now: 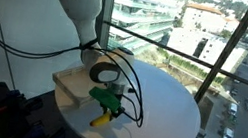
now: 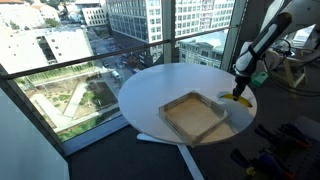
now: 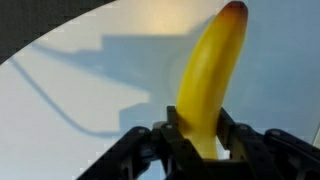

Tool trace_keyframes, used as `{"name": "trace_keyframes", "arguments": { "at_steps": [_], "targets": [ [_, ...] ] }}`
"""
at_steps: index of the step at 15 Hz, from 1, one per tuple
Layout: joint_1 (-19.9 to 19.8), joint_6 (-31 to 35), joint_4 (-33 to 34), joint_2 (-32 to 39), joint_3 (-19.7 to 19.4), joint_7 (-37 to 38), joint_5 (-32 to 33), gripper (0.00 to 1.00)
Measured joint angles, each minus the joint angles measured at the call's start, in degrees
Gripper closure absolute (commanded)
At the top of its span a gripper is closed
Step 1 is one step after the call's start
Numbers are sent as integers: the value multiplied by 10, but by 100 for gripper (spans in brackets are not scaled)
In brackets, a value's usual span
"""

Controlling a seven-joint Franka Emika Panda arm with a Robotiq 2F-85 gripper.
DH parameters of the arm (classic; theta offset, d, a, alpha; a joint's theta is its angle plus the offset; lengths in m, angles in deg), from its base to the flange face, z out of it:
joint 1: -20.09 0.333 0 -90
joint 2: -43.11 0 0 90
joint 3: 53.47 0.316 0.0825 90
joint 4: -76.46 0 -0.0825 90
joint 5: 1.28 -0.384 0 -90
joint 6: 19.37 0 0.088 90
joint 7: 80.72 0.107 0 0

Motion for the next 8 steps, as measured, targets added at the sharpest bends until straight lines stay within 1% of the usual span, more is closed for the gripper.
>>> {"name": "trace_keyframes", "arguments": {
  "at_steps": [1,2,3,4,5,7,8],
  "targets": [
    [0,0,0,0,0,0,0,41],
    [0,1,0,1,0,0,0,34],
    [0,1,0,1,0,0,0,31],
    [0,1,0,1,0,-1,0,24],
    [0,1,0,1,0,-1,0,16],
    [-1,1,0,1,0,-2,0,1],
    [-1,1,0,1,0,-2,0,0]
  ]
}}
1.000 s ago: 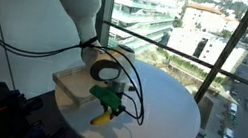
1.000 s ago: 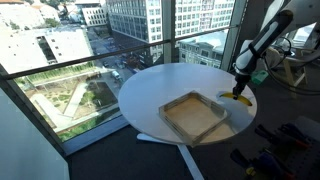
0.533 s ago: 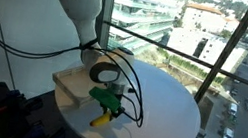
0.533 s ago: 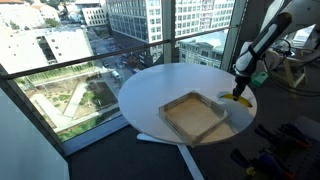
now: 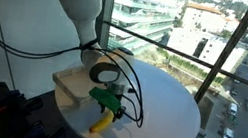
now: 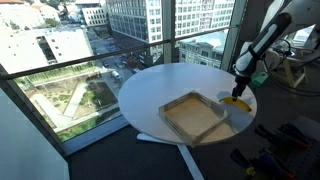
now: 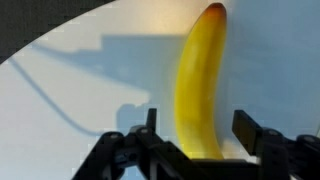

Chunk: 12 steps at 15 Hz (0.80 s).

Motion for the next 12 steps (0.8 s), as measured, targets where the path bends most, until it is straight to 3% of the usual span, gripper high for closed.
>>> {"name": "trace_keyframes", "arguments": {
  "at_steps": [12],
  "targets": [
    [-1,0,0,-2,14,-2,0,0]
  ]
}}
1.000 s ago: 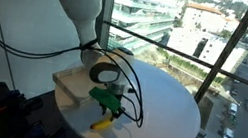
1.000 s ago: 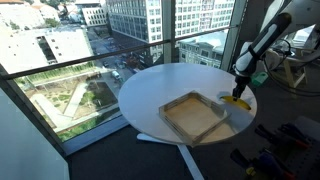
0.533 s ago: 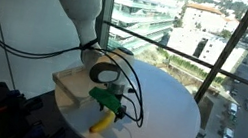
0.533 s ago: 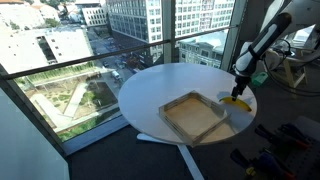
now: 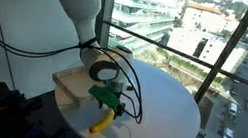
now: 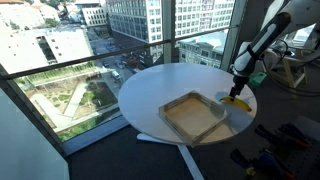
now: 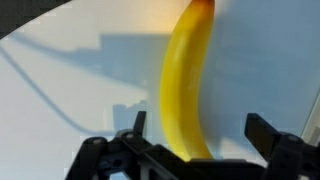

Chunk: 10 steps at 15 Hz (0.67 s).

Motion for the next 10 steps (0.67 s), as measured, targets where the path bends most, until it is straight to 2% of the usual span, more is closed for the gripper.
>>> {"name": "trace_keyframes", "arguments": {
  "at_steps": [10],
  "targets": [
    [0,-16,-5,-32,5,0,0,0]
  ]
}}
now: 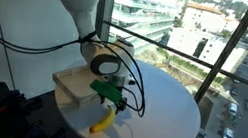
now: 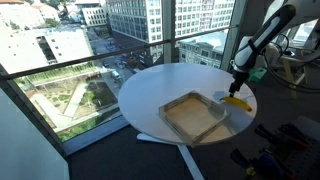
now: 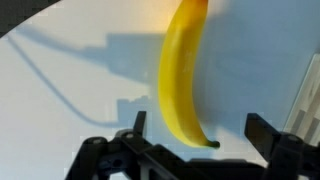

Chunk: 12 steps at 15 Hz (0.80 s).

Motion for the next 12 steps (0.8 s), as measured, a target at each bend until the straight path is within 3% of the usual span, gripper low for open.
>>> {"name": "trace_keyframes", "arguments": {
  "at_steps": [12],
  "targets": [
    [10,-67,-23,-76,-3,0,-16,0]
  ]
}}
